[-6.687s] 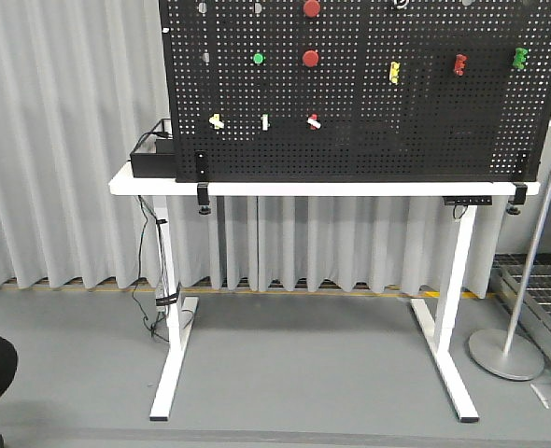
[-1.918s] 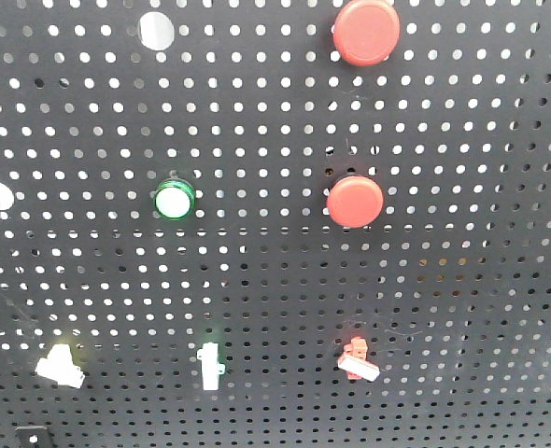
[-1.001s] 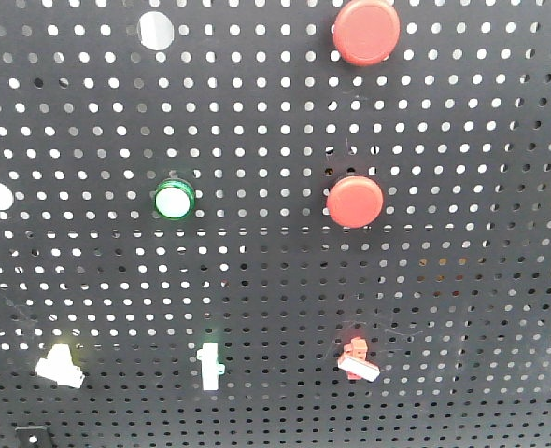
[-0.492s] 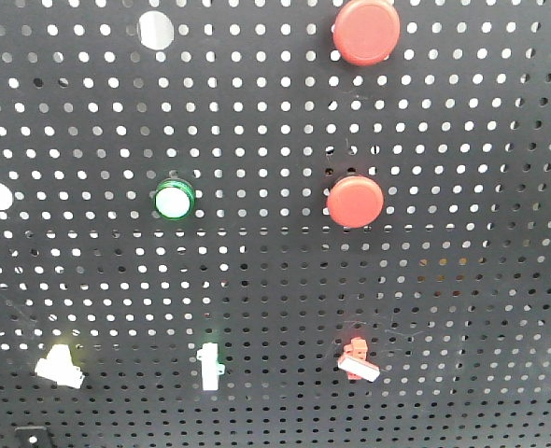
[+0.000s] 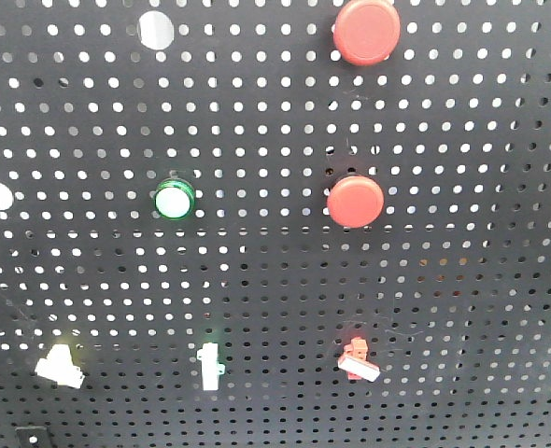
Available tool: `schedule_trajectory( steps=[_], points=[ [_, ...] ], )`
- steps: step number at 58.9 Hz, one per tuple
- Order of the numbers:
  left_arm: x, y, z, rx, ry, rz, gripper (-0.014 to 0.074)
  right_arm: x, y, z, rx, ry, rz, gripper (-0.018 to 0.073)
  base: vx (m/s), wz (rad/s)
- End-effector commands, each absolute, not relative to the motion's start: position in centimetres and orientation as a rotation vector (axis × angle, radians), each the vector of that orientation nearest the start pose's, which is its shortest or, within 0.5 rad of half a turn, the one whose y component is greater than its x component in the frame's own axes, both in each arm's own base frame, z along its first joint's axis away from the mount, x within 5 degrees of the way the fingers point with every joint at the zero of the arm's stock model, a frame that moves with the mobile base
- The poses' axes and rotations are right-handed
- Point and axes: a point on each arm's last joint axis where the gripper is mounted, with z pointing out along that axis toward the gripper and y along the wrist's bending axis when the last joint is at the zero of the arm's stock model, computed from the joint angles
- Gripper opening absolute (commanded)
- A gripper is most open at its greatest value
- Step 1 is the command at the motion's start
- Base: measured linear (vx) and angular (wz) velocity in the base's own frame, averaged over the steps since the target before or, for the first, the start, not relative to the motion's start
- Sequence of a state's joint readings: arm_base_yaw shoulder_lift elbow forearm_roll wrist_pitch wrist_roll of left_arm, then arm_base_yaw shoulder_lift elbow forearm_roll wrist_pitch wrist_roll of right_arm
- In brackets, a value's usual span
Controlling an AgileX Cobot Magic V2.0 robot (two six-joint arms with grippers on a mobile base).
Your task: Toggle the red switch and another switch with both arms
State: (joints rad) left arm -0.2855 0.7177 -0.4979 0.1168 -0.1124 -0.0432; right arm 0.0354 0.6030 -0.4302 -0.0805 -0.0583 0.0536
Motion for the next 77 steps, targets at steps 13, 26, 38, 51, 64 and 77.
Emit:
schedule_trajectory(
  steps=[13, 26, 38, 51, 64, 77],
  points=[
    [17.6, -6.3, 33.8, 0.31, 1.524, -0.244, 0.0002, 13.2, 0.5, 33.3, -0.062, 1.475, 0.003, -0.0006, 0.0, 0.0],
    [18.3, -6.9, 32.8, 0.334, 1.587, -0.257, 0.0002, 13.2, 0.5, 33.3, -0.062, 1.475, 0.003, -0.0006, 0.0, 0.0],
    [18.4, -6.9, 32.1, 0.26, 1.671, -0.32, 0.0002, 13.2, 0.5, 33.3, -0.062, 1.475, 0.003, -0.0006, 0.0, 0.0],
    [18.3, -6.8, 31.3, 0.145, 1.779, -0.4, 0.0002, 13.2, 0.5, 33.3, -0.062, 1.475, 0.003, -0.0006, 0.0, 0.0],
    [18.0, -6.6, 31.2, 0.085, 1.823, -0.435, 0.0002, 13.2, 0.5, 33.3, -0.062, 1.475, 0.003, -0.0006, 0.0, 0.0],
    [16.1, -6.0, 33.0, 0.08, 1.718, -0.456, 0.0002, 13.2, 0.6, 33.3, -0.066, 1.47, 0.006, -0.0006, 0.0, 0.0]
  ],
)
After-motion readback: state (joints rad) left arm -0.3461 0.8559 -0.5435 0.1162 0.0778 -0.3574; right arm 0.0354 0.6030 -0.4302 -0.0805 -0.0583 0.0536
